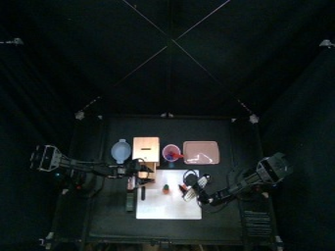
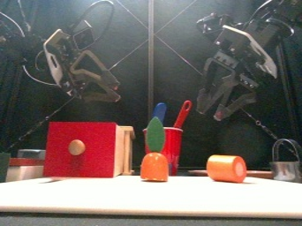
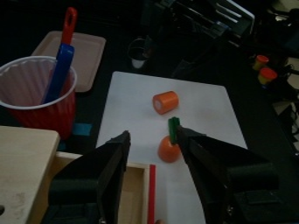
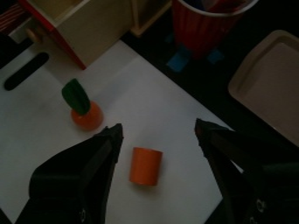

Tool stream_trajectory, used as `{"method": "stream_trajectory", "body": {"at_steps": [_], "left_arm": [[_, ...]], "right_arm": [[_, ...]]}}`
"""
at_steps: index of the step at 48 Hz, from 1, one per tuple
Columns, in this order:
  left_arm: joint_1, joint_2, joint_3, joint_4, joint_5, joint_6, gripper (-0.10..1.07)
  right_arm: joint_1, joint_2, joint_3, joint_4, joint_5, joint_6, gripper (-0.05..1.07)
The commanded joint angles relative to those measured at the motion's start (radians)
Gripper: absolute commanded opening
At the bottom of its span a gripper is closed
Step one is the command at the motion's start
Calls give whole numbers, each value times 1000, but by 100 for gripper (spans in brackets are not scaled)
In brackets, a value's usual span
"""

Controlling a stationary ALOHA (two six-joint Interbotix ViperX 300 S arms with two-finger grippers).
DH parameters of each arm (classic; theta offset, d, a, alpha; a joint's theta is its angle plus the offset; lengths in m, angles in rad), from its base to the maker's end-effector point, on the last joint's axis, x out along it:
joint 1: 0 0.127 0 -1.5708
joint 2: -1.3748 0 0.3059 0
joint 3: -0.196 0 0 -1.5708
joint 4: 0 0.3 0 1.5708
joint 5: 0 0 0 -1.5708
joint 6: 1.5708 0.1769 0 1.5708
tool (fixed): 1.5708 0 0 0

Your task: Put carrot bottom on plate

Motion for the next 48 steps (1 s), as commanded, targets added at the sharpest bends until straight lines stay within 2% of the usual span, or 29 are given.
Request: {"method": "stream_trajectory", "body": {"at_steps": [1,13,24,41,48], "left_arm": [[-5,-3,-18,-2,-9,3,84],[-9,-3,-21,0,-20,3,84],[-25,-3,-21,0,-37,3,84],[-28,-2,-18,-2,-37,-3,84],[-29,-2,-20,-3,-37,-2,84]], "right_arm": [[8,-44,-9,20,8,5,96],[2,0,-15,60,-26,12,96],[-31,63,-8,81,-152,8,96],[-60,80,26,101,-155,8,96],[-77,92,21,92,-196,5,96]]}}
